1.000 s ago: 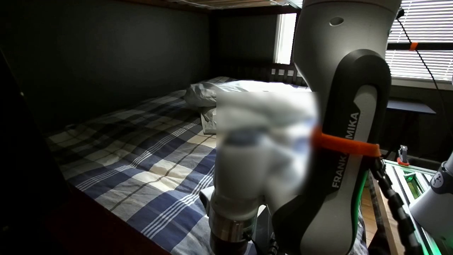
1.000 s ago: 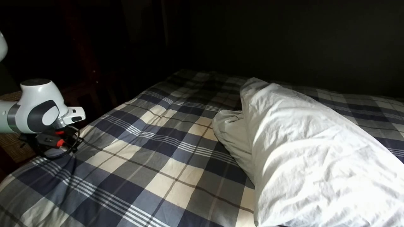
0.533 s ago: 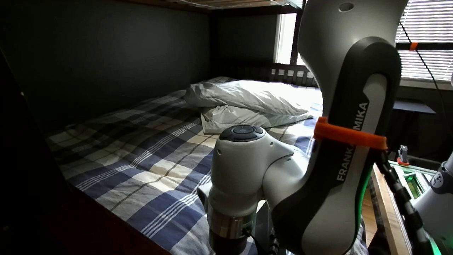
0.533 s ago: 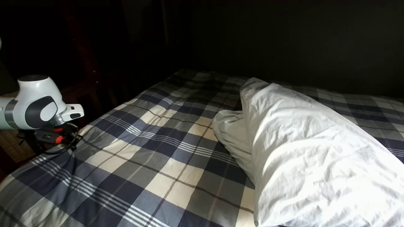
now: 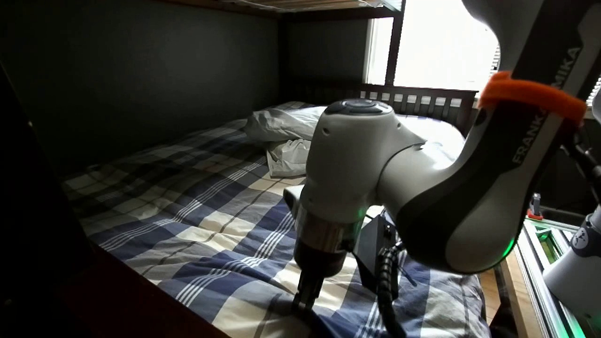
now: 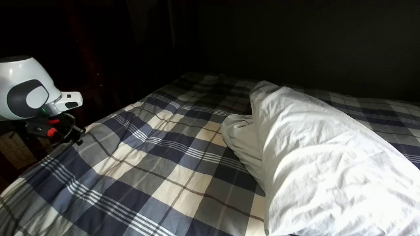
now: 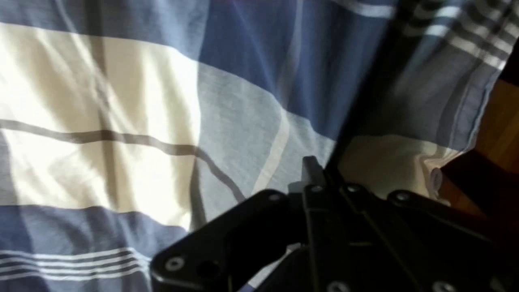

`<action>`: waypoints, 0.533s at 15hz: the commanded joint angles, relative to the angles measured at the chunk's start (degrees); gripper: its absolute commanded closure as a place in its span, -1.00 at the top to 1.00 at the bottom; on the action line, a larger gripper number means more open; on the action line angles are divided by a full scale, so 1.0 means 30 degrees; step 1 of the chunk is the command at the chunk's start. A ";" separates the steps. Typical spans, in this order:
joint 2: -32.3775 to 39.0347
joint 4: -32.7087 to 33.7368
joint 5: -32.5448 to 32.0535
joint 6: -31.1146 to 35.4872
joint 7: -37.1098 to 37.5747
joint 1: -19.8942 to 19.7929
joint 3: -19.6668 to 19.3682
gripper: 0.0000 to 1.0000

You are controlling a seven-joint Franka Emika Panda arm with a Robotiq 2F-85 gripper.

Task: Move the left side of the duvet to the right

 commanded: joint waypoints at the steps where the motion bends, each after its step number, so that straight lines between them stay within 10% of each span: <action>1: -0.3475 -0.2067 -0.4763 -0.0783 0.3771 0.2151 -0.5068 -0.98; 8: -0.7377 -0.0466 -1.4634 -0.7599 1.0035 0.4844 -1.2747 -0.98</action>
